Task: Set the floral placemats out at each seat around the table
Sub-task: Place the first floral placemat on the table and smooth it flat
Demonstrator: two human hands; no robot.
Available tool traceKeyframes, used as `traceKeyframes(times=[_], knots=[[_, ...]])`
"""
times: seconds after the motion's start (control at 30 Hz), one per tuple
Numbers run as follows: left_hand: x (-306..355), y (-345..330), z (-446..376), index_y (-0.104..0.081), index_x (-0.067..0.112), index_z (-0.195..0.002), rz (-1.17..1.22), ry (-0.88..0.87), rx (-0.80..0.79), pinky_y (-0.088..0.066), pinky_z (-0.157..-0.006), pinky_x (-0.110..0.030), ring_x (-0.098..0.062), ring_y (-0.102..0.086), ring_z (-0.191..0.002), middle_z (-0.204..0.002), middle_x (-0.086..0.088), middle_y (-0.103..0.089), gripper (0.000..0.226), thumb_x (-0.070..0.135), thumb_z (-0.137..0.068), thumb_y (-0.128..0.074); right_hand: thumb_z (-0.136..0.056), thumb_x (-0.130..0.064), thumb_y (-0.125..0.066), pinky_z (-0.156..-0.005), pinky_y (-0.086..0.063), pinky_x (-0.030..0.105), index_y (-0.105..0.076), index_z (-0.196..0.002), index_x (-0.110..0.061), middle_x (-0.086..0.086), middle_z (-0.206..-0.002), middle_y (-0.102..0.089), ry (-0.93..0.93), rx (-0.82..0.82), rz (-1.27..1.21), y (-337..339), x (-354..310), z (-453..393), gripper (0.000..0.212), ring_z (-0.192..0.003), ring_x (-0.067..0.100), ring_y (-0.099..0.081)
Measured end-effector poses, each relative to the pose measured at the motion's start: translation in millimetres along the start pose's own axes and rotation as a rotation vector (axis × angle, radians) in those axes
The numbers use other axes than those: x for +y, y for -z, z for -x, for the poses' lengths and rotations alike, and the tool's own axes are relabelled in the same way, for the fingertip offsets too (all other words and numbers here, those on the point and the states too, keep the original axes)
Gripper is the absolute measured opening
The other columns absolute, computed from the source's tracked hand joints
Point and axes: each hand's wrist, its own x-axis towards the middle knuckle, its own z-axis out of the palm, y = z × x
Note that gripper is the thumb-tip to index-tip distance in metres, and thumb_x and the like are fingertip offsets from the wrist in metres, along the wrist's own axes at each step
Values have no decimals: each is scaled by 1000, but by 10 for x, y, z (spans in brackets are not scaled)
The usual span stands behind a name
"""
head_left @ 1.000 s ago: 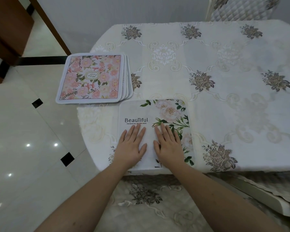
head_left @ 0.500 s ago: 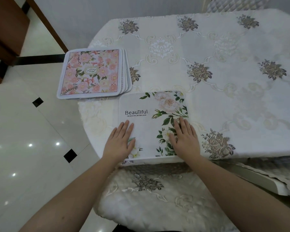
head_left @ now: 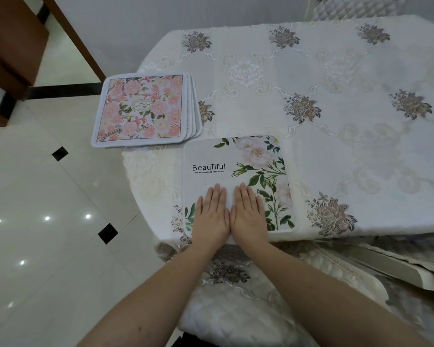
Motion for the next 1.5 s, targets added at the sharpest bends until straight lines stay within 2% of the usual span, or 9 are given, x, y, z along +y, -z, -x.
traceKeyframes(times=[0.17,0.3,0.43,0.57,0.83,1.0,1.17,1.3,1.5], knots=[[-139,3,5,-7,20,-160,-27,-84,-3,2,-125,-41,-16,2,-154,-167,0,1,65,48,-102,-10,-106,-37,-22,-123,4,38,-8,-158,-15,2,-166,-2,85,33,-19,18,161,40,58,-153,17,3],[-321,56,30,-13,24,-160,-50,-166,-6,-6,-124,-41,-18,-8,-154,-167,0,-8,68,54,-99,-20,-104,-42,-28,-124,-4,40,-16,-158,-22,-1,-166,-9,97,33,-31,72,329,86,59,-153,16,-6],[-491,110,42,-8,26,-160,-83,-226,-54,-2,-124,-38,-18,-3,-155,-168,2,-2,68,56,-99,-18,-102,-47,-32,-124,-11,39,-23,-156,-22,3,-164,-18,108,45,-4,110,541,165,61,-152,18,-15],[-603,144,43,4,28,-159,-87,-248,-82,6,-123,-33,-14,9,-154,-166,5,9,70,60,-99,-11,-103,-53,-21,-122,7,33,-8,-158,-28,-2,-166,-2,62,-18,-1,114,665,164,62,-153,14,1],[-907,273,150,10,25,-156,-127,-307,-99,7,-123,-30,-12,6,-154,-165,7,10,68,59,-97,0,-89,-69,8,-117,15,31,22,-150,-36,-8,-159,26,31,-150,22,224,933,191,71,-144,7,26],[-1153,366,217,10,26,-155,-142,-336,-106,4,-123,-33,-13,5,-154,-164,8,11,66,56,-96,3,-86,-72,10,-117,13,35,31,-145,-33,-4,-158,30,-41,-228,86,390,1185,314,73,-148,15,22],[-1261,476,189,3,25,-159,-201,-319,-193,-5,-124,-38,-14,1,-154,-167,7,7,67,56,-101,-11,-102,-54,-13,-121,5,39,3,-157,-17,5,-166,7,-146,-209,161,513,933,331,69,-153,21,5],[-1163,680,106,-28,16,-154,-131,-240,-194,-27,-118,-41,-25,-28,-148,-163,-9,-27,57,44,-104,-32,-103,-46,-25,-123,-7,42,-25,-153,-12,7,-163,-19,-156,-187,96,611,560,342,61,-152,22,-10],[-940,876,272,-38,14,-150,-132,-222,-118,-34,-111,-40,-25,-40,-140,-152,-8,-44,54,39,-102,-39,-103,-41,-27,-122,-6,42,-30,-151,-11,7,-157,-35,-142,-142,75,783,253,505,57,-151,23,-15]])
